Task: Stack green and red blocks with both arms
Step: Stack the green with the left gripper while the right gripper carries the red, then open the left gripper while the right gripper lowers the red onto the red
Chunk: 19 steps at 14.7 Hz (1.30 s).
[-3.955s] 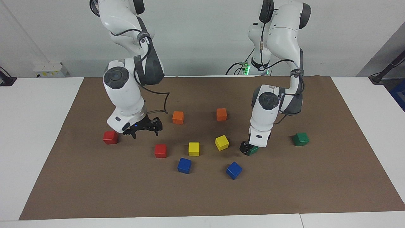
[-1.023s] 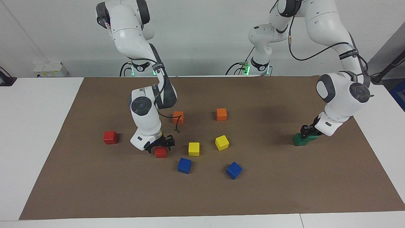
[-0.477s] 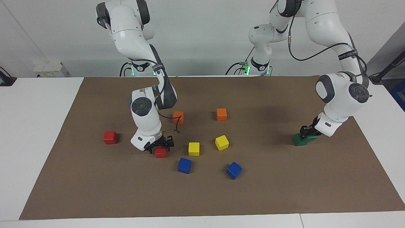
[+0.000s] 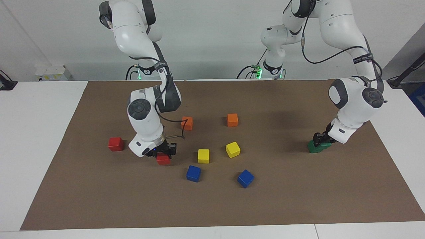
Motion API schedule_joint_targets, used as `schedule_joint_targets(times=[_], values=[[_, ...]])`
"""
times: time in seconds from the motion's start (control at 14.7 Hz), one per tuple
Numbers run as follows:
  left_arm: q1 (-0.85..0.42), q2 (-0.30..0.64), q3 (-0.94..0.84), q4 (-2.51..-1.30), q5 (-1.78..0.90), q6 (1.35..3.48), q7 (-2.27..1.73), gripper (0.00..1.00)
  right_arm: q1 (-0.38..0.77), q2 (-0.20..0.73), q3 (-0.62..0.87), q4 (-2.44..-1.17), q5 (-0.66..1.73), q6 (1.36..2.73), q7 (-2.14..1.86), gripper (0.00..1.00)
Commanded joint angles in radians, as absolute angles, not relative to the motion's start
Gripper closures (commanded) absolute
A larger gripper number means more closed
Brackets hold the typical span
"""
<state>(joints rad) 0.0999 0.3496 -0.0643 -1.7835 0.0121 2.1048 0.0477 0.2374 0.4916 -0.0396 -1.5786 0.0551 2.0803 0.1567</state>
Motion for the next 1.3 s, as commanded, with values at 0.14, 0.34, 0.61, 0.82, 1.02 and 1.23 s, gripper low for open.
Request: schedule_joint_targets(times=[0.14, 0.34, 0.61, 0.82, 1.02, 1.23], values=[[0.098, 0.314, -0.061, -1.832, -0.002, 2.120, 0.054, 0.00, 0.084, 0.422, -0.037, -1.612, 0.049, 1.994, -0.035, 1.00], [0.101, 0.290, -0.061, -1.816, -0.002, 2.091, 0.051, 0.00, 0.012, 0.367, -0.037, -1.663, 0.012, 1.974, -0.061, 1.00], [0.095, 0.198, -0.063, -1.781, -0.002, 1.949, 0.048, 0.00, -0.026, 0.256, -0.037, -1.804, 0.012, 2.006, -0.083, 1.00], [0.094, 0.117, -0.064, -1.779, 0.002, 1.852, 0.048, 0.00, -0.028, 0.167, -0.037, -1.931, 0.012, 2.091, -0.081, 1.00], [0.094, 0.049, -0.074, -1.778, 0.002, 1.778, 0.048, 0.00, -0.058, 0.143, -0.037, -1.992, 0.012, 2.143, -0.092, 1.00], [0.094, -0.032, -0.075, -1.772, 0.000, 1.683, 0.045, 0.00, -0.077, 0.127, -0.035, -2.052, 0.012, 2.200, -0.109, 1.00]])
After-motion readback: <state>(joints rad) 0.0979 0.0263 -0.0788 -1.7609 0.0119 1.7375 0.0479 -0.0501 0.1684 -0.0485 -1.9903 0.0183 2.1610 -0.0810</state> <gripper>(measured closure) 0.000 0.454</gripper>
